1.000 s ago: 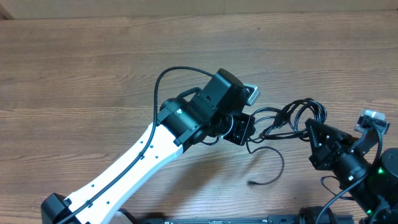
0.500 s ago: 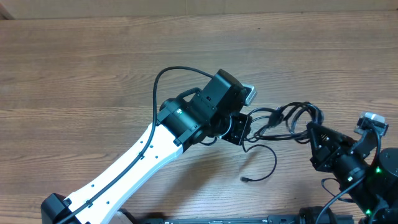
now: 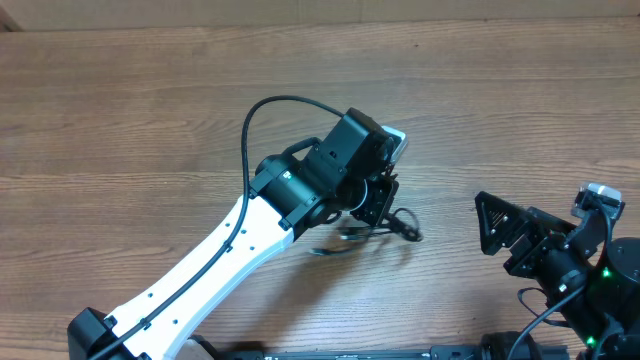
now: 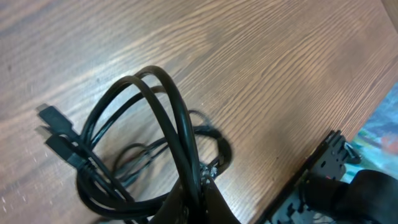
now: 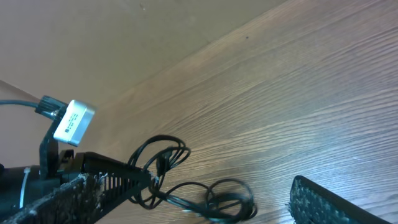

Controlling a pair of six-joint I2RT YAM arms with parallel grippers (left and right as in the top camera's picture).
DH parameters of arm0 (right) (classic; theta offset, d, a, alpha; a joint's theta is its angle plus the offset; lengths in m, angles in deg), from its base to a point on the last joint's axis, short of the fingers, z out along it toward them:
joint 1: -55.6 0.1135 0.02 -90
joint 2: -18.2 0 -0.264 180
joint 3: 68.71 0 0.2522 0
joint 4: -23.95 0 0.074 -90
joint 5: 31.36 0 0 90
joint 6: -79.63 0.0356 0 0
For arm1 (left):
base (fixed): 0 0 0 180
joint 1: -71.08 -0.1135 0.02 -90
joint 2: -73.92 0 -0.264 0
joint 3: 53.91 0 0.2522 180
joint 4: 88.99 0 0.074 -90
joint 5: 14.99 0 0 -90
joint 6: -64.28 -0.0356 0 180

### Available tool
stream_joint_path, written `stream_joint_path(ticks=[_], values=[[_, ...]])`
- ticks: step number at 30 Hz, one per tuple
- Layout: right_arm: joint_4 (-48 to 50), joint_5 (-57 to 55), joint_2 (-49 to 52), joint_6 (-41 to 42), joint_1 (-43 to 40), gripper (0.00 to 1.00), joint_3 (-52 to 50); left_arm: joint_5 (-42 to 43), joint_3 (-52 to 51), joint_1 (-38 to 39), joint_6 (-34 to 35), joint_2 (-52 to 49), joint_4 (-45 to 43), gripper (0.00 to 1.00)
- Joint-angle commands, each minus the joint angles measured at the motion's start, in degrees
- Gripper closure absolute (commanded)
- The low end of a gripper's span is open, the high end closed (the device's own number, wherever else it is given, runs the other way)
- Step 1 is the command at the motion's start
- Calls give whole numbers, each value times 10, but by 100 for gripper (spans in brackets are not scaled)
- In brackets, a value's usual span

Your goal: Untangle cables

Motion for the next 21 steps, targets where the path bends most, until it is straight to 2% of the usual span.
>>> stream_joint_path(ticks=[1,9,21], values=[[-1,-18,-2,-2,-1,2,10,-8,12,-3,-68,21,-24,96],[-12,-17,-2,-2,-1,2,10,-12,12,-3,-209,113,-103,96],[-12,-12,-2,-2,-1,3,10,28,12,-3,-212,153,-146,96]])
